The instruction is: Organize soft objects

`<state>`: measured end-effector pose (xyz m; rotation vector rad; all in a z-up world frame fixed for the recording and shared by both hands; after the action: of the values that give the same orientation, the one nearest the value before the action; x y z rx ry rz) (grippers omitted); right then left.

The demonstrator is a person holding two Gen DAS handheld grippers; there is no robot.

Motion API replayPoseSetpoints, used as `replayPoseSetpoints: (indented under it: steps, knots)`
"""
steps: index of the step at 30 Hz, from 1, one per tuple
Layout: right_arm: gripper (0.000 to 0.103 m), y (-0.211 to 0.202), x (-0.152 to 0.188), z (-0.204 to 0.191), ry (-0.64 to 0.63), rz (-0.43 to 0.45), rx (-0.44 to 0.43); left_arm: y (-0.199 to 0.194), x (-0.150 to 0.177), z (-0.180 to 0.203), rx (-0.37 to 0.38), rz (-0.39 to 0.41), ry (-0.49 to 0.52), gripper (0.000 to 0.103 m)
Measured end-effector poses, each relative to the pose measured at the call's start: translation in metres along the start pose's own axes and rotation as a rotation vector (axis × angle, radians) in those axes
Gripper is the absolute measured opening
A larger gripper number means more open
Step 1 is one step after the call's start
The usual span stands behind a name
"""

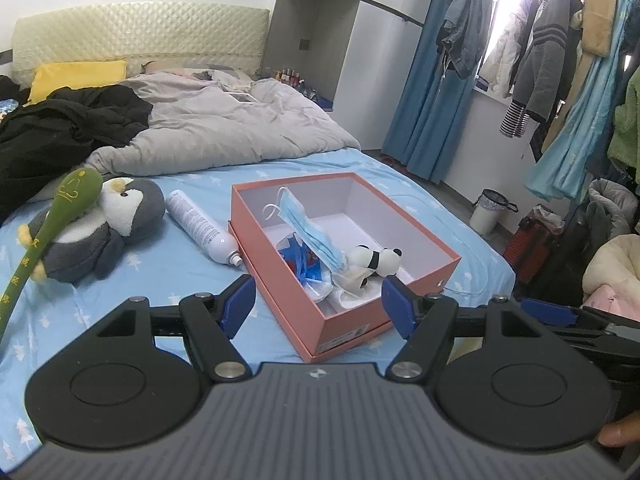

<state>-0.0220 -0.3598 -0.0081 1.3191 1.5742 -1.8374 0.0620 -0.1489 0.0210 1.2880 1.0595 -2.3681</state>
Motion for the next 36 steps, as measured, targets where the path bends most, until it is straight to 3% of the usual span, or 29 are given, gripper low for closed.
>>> replayPoseSetpoints:
  steps: [3, 7, 12, 36]
  knots:
    - [0.087, 0.0009, 0.0007, 0.0019, 0.002, -0.001, 0.005, 0.0, 0.0006, 0.0002, 0.008, -0.001, 0.002, 0.075]
    - [0.087, 0.001, 0.0007, 0.0014, 0.001, 0.001, 0.008, 0.0019, 0.0017, 0.0031, 0.018, -0.003, 0.01, 0.089]
    - [0.087, 0.0028, 0.001, 0.004, 0.01, -0.007, 0.005, 0.0047, 0.0052, 0.008, 0.017, -0.013, 0.024, 0.098]
    - [0.087, 0.0032, -0.0001, 0.0074, 0.015, -0.009, 0.005, -0.0029, -0.0008, 0.0081, -0.035, -0.013, 0.005, 0.101]
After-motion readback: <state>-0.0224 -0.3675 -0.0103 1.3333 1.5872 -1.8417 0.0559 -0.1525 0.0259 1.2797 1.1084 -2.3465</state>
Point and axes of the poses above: each gripper's, at about its wrist camera, not at the fingertips, and y roughly the way its jaws point, z to its right, x to its underside, the point moved 1 cm from there along y, roughly the way its jaws point, and after that the axes turned 15 degrees about x, right-handed, at the moved point
